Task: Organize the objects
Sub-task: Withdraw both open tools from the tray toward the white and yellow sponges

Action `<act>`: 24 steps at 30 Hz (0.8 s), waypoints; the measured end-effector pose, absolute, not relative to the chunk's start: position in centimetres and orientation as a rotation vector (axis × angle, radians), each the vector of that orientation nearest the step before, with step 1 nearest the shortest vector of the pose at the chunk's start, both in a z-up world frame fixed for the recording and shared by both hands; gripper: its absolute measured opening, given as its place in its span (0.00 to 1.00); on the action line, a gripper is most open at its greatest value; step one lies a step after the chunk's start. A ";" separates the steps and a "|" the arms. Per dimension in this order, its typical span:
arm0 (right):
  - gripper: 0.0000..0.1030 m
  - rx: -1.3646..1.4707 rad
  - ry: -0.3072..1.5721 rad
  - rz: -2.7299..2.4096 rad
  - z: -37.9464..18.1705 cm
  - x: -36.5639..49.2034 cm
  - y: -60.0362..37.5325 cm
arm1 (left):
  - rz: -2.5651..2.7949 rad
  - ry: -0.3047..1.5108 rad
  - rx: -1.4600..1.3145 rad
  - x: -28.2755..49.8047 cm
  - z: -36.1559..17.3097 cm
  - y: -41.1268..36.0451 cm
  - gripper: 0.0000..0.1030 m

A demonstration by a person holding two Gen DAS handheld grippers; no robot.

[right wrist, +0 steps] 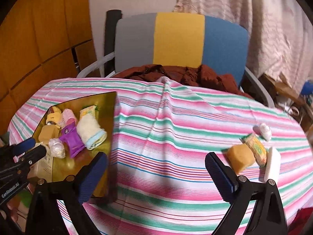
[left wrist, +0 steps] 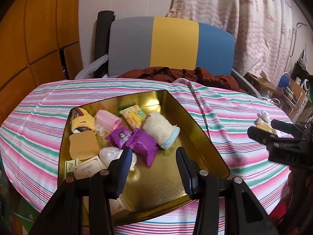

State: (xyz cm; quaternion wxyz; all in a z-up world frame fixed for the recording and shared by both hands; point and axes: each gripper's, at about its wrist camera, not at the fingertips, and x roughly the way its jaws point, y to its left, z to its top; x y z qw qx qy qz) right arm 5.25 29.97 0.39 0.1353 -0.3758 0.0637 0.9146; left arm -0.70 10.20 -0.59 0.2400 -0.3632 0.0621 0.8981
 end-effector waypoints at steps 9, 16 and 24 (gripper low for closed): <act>0.98 -1.077 0.345 2.527 0.8 7.4 37.3 | 2.412 0.191 -0.992 -0.2 -0.8 11.3 0.45; 0.98 -0.977 0.530 2.359 0.7 10.8 45.8 | 2.376 0.207 -0.989 0.3 -1.0 12.2 0.45; 0.98 -0.801 0.788 2.085 -1.2 16.5 55.0 | 2.312 0.257 -0.979 1.1 -0.9 14.4 0.45</act>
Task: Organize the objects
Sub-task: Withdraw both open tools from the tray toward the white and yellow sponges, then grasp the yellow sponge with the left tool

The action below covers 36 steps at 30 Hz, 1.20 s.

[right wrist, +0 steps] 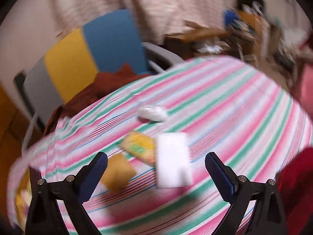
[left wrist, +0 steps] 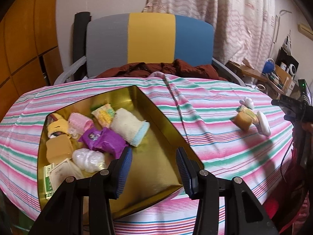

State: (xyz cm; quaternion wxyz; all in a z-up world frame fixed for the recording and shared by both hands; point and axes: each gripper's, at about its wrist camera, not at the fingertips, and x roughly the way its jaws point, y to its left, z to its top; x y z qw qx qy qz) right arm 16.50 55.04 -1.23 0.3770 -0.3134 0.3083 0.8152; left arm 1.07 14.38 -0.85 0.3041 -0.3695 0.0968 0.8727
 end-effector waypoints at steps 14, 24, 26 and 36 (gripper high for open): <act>0.99 -0.724 1.054 2.012 -2.6 19.0 57.0 | 2.069 0.418 -0.919 4.5 -1.0 24.7 0.45; 0.99 -0.674 1.174 1.981 -3.3 20.2 57.9 | 1.884 0.513 -0.919 5.2 -2.8 32.9 0.60; 0.99 -0.670 1.181 1.987 -3.3 20.1 57.9 | 1.862 0.541 -0.911 5.0 -3.2 34.5 0.63; 0.99 -0.710 1.203 2.017 -3.7 19.3 57.8 | 1.753 0.621 -0.871 3.8 -4.9 41.8 0.70</act>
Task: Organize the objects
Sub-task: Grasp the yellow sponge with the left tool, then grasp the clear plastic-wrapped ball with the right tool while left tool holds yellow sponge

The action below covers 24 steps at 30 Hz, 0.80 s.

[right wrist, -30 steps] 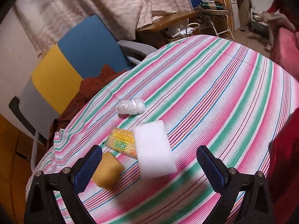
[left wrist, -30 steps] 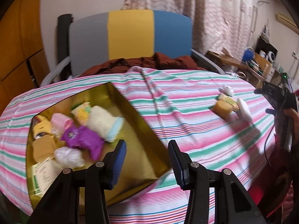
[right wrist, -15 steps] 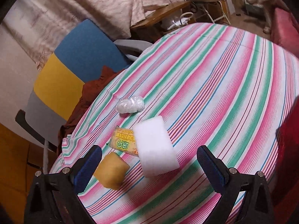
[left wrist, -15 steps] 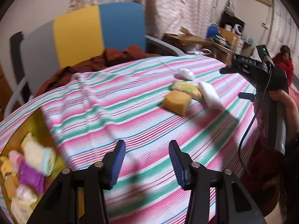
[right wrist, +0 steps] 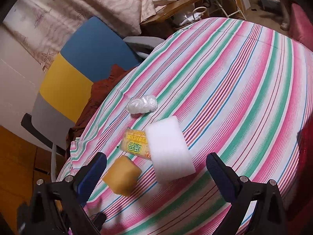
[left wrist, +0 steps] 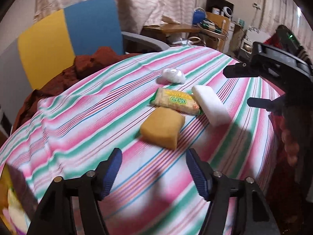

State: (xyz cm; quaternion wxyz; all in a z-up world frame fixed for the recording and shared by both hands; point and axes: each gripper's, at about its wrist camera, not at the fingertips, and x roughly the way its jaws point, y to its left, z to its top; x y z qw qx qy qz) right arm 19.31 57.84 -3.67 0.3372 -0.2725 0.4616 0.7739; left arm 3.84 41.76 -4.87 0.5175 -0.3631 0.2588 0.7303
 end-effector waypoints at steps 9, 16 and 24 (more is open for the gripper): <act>0.99 -0.737 1.230 2.025 -4.0 19.0 57.9 | 1.675 0.706 -0.846 3.1 -6.9 47.1 0.76; 0.99 -0.759 1.231 2.008 -4.4 18.9 58.1 | 1.628 0.727 -0.914 2.4 -9.3 48.8 0.58; 0.99 -0.805 1.205 2.013 -4.6 18.4 57.8 | 1.859 0.537 -0.970 2.6 -8.4 42.3 0.53</act>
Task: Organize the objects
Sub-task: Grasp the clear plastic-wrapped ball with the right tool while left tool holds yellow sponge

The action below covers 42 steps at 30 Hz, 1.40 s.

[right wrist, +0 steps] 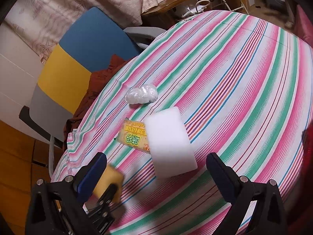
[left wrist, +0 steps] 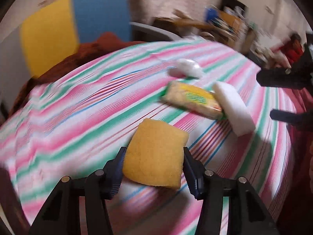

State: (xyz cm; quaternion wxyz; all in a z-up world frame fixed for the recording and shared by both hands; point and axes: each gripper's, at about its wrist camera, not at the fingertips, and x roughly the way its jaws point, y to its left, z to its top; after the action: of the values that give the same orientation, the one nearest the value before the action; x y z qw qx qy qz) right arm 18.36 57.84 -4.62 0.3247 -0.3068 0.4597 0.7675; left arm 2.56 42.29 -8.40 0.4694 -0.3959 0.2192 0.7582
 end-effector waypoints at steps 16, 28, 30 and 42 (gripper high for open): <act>0.99 -0.882 1.002 2.062 -2.6 12.9 60.3 | 1.911 0.443 -0.973 2.2 -9.9 39.7 0.54; 0.99 -0.829 1.117 2.024 -6.8 6.7 67.1 | 1.905 0.455 -0.979 2.2 -10.4 39.8 0.56; 0.97 -0.866 1.093 2.035 -7.6 6.1 67.1 | 1.908 0.461 -0.976 2.2 -10.4 39.8 0.56; 0.79 -0.997 0.881 2.066 -9.2 4.1 67.2 | 1.925 0.492 -0.955 2.5 -10.5 39.9 0.57</act>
State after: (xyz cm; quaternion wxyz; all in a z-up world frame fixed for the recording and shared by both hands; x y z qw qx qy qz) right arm 4.15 67.22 -9.24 0.3356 -0.3823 0.3376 0.7920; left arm 2.49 39.92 -10.50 0.4515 -0.3863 0.1993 0.7792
